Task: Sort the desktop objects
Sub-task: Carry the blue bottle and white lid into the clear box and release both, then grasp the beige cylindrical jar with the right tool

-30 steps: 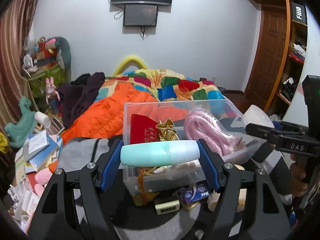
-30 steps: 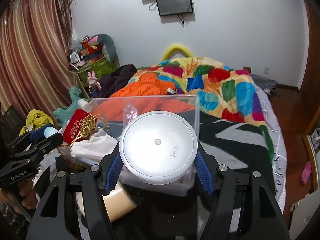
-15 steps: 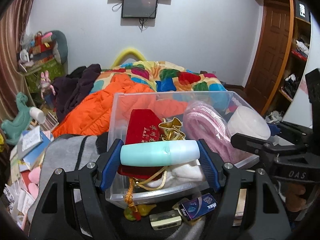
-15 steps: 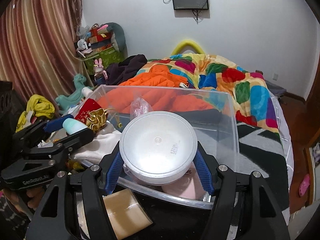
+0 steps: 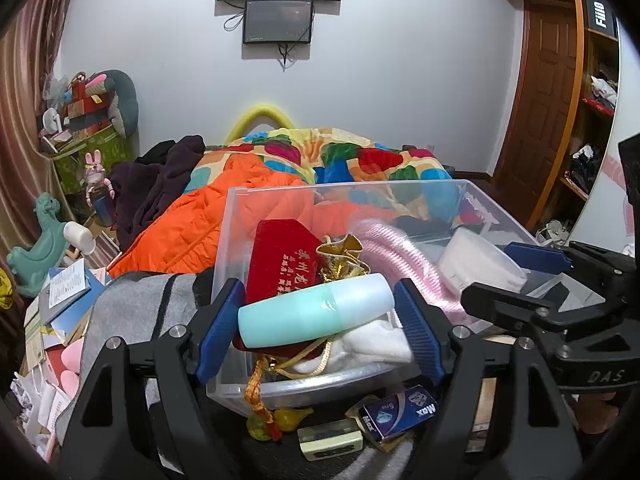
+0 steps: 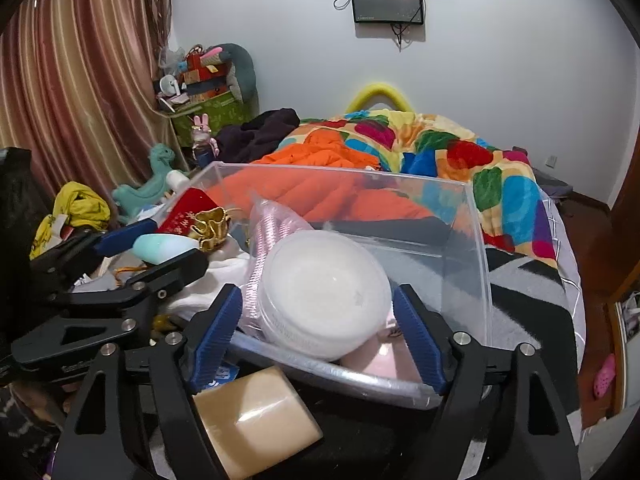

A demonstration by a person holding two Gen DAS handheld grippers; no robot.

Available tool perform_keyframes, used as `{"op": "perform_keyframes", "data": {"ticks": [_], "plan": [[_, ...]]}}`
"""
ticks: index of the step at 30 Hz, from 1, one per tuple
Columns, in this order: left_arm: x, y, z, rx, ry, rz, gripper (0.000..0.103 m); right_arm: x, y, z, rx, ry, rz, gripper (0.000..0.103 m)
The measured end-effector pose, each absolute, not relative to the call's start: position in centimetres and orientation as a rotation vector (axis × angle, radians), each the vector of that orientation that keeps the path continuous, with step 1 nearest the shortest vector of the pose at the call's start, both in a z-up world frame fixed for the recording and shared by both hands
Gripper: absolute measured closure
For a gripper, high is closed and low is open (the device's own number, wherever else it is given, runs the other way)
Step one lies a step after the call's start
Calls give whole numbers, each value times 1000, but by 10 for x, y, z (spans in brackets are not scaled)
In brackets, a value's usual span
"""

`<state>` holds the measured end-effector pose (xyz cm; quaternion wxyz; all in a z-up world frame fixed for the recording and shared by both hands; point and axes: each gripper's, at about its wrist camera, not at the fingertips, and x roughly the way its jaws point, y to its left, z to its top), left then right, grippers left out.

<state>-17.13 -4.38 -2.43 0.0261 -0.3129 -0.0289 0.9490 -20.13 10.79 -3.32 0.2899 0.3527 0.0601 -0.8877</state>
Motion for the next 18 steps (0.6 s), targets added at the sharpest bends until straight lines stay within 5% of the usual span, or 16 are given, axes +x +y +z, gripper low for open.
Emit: {"op": "perform_keyframes", "data": {"ticks": [5,18], "plan": [[-163,-44,-17,-952,-129,2905,11,-190,115,-25,911,151,-2373,24],[-127,-49,-7,-982,-67,2925,10,-159,144,-19,925,140,-2369,22]]}}
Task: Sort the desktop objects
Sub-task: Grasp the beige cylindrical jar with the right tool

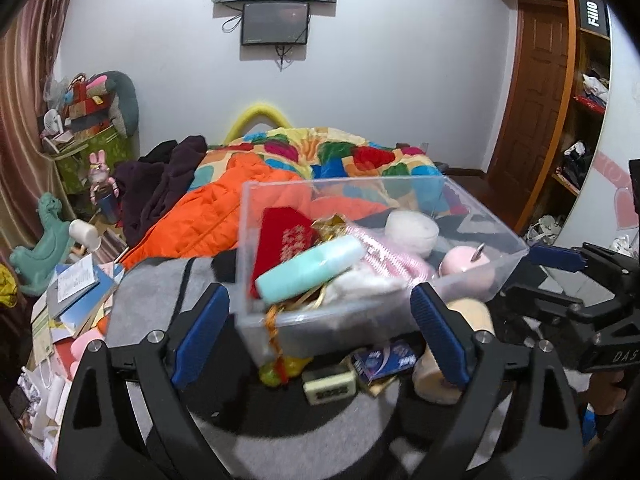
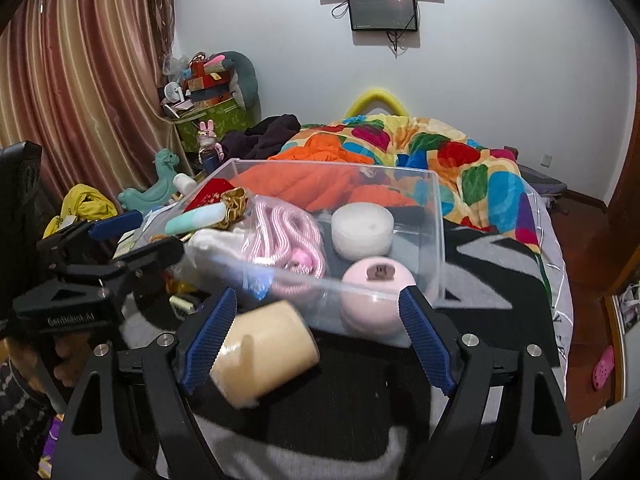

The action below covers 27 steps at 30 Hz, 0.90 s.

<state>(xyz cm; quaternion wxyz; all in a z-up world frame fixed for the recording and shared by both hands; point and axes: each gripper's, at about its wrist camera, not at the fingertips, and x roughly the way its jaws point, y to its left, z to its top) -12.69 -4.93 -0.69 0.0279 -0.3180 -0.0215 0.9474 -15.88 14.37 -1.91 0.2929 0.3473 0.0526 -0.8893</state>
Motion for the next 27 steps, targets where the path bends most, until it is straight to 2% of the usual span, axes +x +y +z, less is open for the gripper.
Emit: {"op": "perform_keyframes", "data": {"ticks": [16,23,24,26,27], "plan": [[-109,-72,-33,-1168,-52,2915,10,-141,150,-40,1015,76,-2213,21],[-121,-72,-60,-1312,-60,2879,10,-132,132,-56,1023,212,-2220,21],[-123,-71,-62,-1328,-80,2876,11,-131,128,-59,1028,225,-2217,21],[-130,-72,-69,-1368,-141,2857,20,-131,123,-61,1035,245,-2215,21],[-131,-73,-71,-1377,-183,2846,21,-131,121,-63,1038,255,-2215,21]]}}
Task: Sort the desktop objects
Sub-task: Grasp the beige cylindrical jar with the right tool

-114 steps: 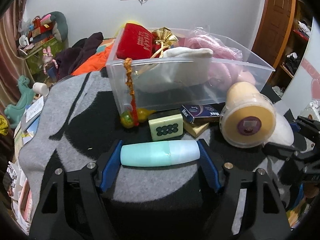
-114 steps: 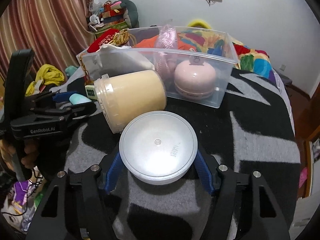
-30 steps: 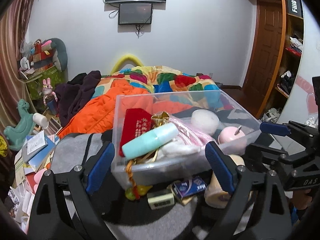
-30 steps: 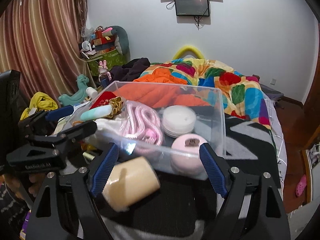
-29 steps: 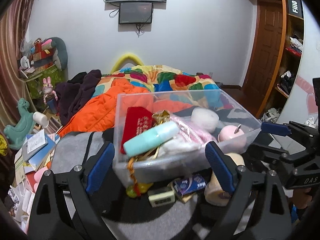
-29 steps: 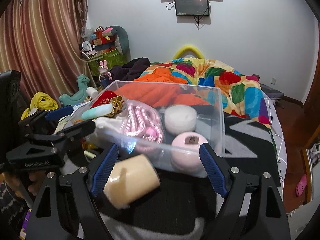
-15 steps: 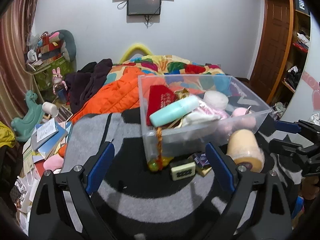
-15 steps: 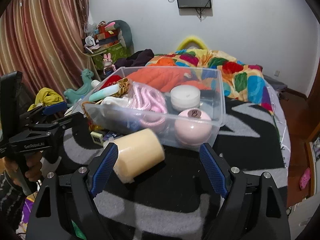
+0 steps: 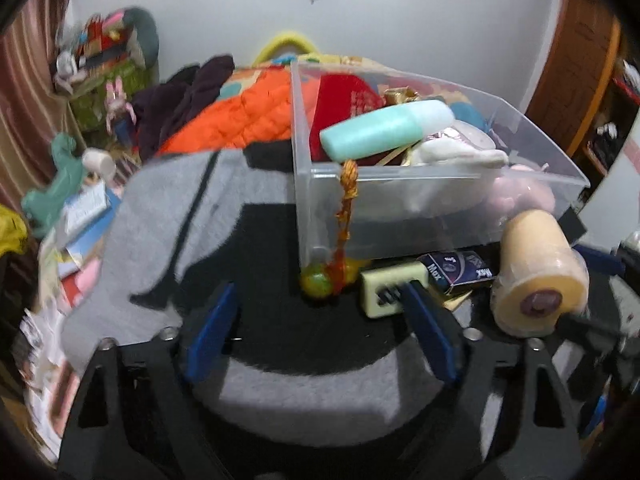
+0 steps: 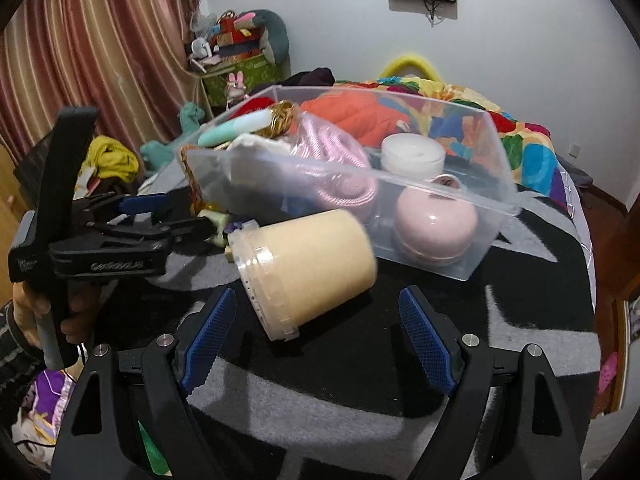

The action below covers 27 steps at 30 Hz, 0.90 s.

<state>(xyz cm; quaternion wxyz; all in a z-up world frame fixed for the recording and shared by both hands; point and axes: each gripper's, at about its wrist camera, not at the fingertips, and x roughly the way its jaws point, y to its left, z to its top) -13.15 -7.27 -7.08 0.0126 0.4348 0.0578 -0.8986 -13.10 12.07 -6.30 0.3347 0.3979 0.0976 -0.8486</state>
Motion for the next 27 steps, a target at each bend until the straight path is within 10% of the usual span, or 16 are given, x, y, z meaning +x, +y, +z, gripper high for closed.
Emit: {"op": "perform_keyframes", "data": {"ticks": [10,27], "plan": [[-141,-69,-74,1381,304,-2799,24,-141,110,-73,1076,287,-2223,22],[-119,-98,-76,1360,493,-2838,85,-146,115,-79,1088,177,-2198,33]]}}
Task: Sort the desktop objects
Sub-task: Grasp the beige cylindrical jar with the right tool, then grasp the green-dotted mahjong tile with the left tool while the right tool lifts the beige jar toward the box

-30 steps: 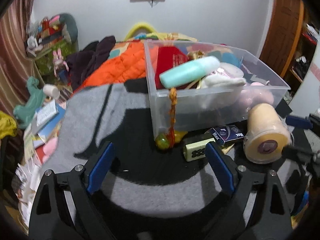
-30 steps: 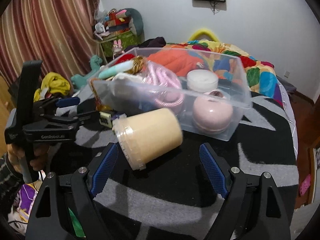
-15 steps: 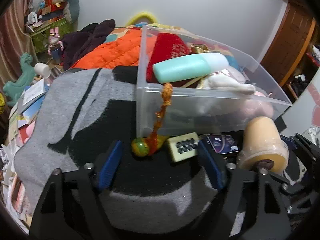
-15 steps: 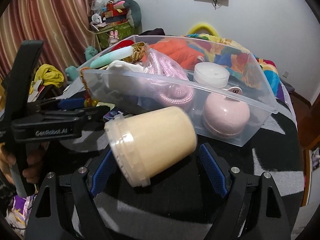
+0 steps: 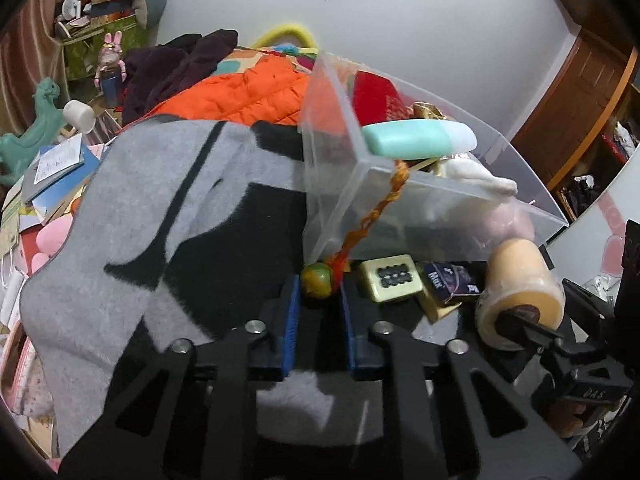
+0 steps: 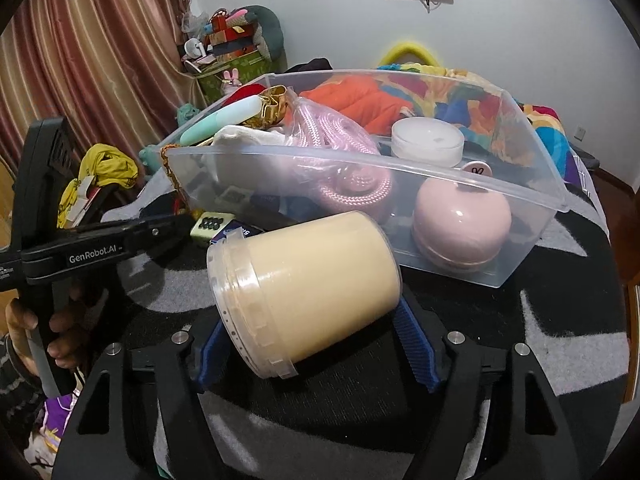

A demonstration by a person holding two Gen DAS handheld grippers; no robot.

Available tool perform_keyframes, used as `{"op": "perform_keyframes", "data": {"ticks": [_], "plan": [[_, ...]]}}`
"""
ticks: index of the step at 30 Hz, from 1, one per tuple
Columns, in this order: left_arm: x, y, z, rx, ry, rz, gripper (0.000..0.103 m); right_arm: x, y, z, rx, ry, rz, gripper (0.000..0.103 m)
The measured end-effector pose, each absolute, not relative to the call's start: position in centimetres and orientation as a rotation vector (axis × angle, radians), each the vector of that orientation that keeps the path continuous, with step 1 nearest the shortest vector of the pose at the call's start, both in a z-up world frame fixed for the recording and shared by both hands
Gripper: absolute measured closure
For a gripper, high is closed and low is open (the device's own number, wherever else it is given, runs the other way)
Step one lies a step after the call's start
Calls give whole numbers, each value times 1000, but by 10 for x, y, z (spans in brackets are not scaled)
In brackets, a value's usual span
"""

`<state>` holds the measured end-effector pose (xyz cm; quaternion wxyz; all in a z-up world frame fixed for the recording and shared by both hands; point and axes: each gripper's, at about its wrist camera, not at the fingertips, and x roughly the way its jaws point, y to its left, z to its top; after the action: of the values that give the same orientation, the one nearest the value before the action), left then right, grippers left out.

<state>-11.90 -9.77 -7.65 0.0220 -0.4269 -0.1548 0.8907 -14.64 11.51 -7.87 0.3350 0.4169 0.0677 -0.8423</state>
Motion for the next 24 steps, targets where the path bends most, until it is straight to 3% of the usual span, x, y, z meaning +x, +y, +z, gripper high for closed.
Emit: {"op": "perform_keyframes", "data": {"ticks": [24], "plan": [[-78,-73,-24,-1058,-169,2932,85,-134,143,-53,1031,66,-2268,41]]}}
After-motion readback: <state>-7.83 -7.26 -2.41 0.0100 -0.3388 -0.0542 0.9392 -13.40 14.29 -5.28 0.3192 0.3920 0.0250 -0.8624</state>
